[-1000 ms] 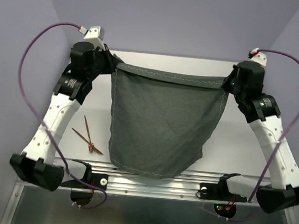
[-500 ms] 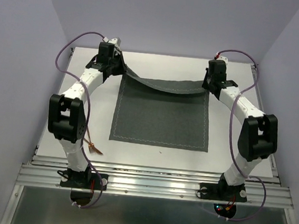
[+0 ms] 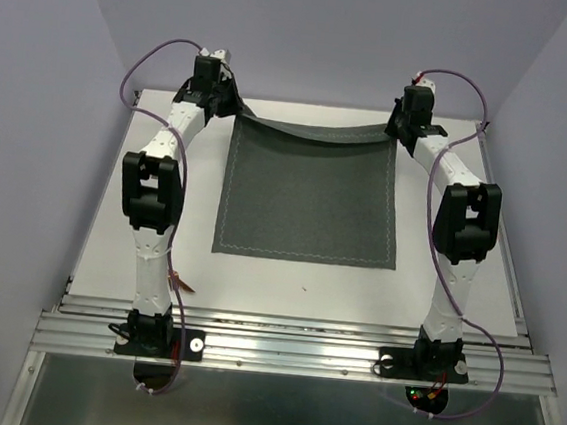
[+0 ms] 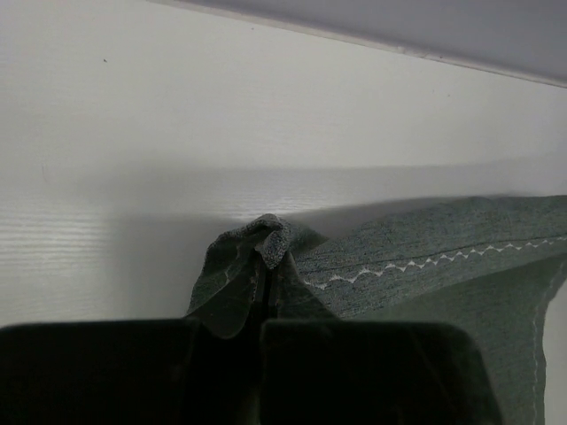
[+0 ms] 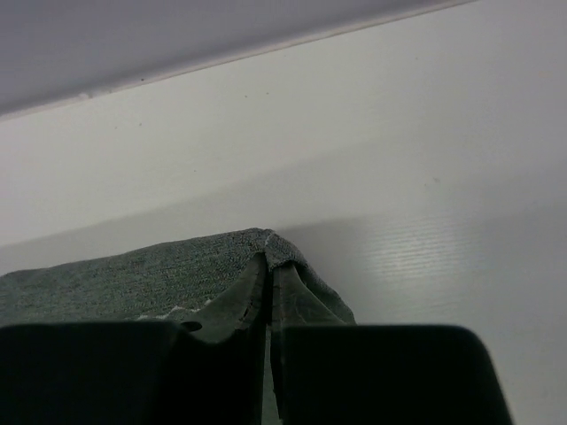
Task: Fold the napkin into a case and place the utensils inside
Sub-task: Flatten out the crumpled napkin at the center of the board, then fold and flatten the napkin at the center of the board.
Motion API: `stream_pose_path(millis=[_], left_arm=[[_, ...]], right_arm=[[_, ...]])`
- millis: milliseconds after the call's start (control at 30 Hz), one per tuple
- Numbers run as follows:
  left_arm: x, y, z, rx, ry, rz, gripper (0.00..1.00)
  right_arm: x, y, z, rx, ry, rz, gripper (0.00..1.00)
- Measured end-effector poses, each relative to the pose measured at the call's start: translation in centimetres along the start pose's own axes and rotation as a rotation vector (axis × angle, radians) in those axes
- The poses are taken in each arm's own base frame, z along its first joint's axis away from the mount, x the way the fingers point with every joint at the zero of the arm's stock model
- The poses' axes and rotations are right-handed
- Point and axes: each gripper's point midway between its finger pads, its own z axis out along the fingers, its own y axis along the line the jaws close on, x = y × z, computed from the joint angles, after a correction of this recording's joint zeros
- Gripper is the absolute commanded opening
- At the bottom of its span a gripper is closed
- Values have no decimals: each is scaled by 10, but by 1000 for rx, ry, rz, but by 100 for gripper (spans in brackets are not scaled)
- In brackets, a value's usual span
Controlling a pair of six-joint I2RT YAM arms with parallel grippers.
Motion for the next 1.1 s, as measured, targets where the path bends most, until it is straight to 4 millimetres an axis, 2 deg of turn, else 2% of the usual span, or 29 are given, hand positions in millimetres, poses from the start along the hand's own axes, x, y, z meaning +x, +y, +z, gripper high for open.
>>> stream_pose_path(millis=[133, 233, 333, 400, 467, 500, 667, 767, 800, 1000, 1100], left_arm=[[-5, -4, -2, 10, -6, 3, 0], [4, -3, -4, 13, 18, -2, 0], [30, 2, -17, 1, 78, -15, 0], [50, 4, -35, -7, 121, -18, 0], [60, 3, -46, -10, 138, -11, 0], [69, 2, -62, -13, 151, -13, 0], [94, -3, -111, -1, 153, -9, 0], [109, -5, -130, 12, 148, -23, 0], [121, -4, -139, 14, 157, -34, 0], [169, 11, -154, -18, 216, -81, 0], [191, 19, -160, -42, 247, -100, 0]], right_arm=[[-2, 8, -1, -39, 0, 9, 1], [9, 10, -9, -63, 27, 25, 1], [31, 4, -34, -77, 87, 42, 1], [42, 1, -52, -86, 115, 60, 1], [52, -1, -71, -98, 142, 81, 1], [57, -2, -78, -102, 157, 91, 1], [86, -8, -127, -128, 225, 154, 1], [103, -10, -151, -147, 270, 197, 1], [108, -10, -156, -150, 284, 211, 1], [151, -18, -185, -142, 396, 275, 1], [164, -21, -198, -140, 442, 291, 1]])
